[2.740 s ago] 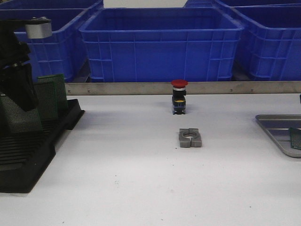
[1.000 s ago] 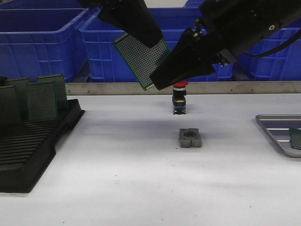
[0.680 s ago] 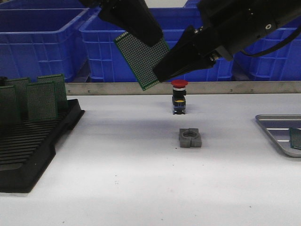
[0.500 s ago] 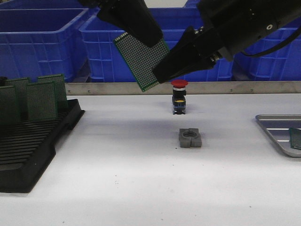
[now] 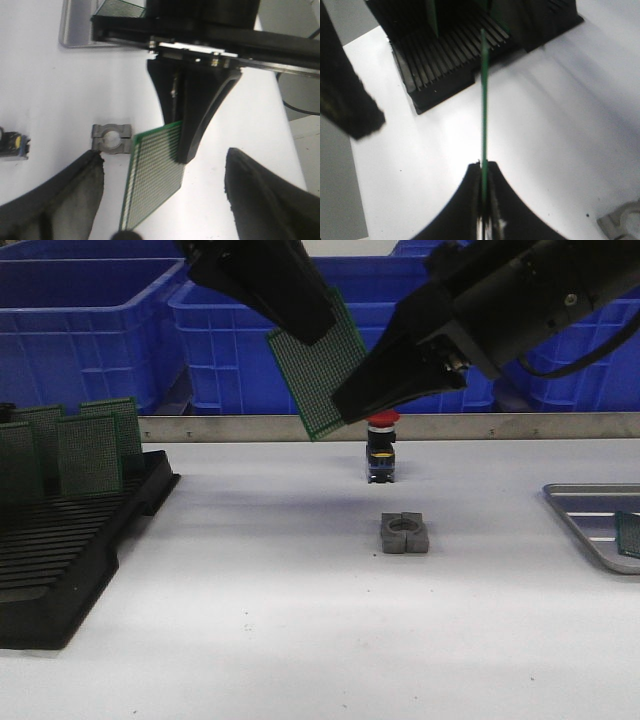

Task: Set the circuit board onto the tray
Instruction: 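Grasp the second board with the right gripper and open the left gripper, then lower the board with the right gripper onto the silver tray and release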

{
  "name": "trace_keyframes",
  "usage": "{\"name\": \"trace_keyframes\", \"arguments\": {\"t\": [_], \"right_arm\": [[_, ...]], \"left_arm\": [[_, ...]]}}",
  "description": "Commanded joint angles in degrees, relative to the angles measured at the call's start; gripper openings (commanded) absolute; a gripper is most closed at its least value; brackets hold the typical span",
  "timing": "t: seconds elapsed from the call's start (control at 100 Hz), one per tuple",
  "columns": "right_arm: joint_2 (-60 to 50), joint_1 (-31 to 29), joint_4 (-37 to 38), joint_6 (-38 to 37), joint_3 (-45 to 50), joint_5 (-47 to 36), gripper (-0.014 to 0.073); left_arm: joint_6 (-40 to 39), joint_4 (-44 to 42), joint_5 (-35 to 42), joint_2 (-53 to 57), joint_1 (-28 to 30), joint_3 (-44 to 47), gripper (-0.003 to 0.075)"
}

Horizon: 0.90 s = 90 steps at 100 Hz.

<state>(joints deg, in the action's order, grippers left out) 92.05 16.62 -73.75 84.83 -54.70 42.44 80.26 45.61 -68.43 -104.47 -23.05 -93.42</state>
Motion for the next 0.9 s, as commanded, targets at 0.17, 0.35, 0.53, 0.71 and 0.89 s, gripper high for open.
{"name": "trace_keyframes", "arguments": {"t": [0.17, 0.35, 0.53, 0.71, 0.89], "right_arm": [[-2.11, -5.56, -1.39, -10.93, 4.83, -2.38, -0.0068], [-2.11, -15.0, -1.39, -15.75, 6.37, -2.69, -0.0068], [-1.41, -24.57, -1.39, -15.75, 6.52, -5.39, -0.0068], [0.34, -32.39, -1.5, -18.48, 6.52, -8.05, -0.0068], [1.88, -37.97, -1.5, -20.75, 6.52, -9.24, -0.005]], "left_arm": [[-0.83, 3.08, 1.65, 3.01, 3.7, -1.76, 0.0482], [-0.83, 3.08, 1.65, 3.01, 4.05, -1.76, 0.0482], [-0.83, 3.08, 1.65, 3.01, 4.05, -1.76, 0.0482], [-0.83, 3.12, 1.21, 3.01, 4.05, -1.76, 0.0482], [-0.83, 3.21, 1.12, 3.01, 4.05, -1.76, 0.0482]]}}
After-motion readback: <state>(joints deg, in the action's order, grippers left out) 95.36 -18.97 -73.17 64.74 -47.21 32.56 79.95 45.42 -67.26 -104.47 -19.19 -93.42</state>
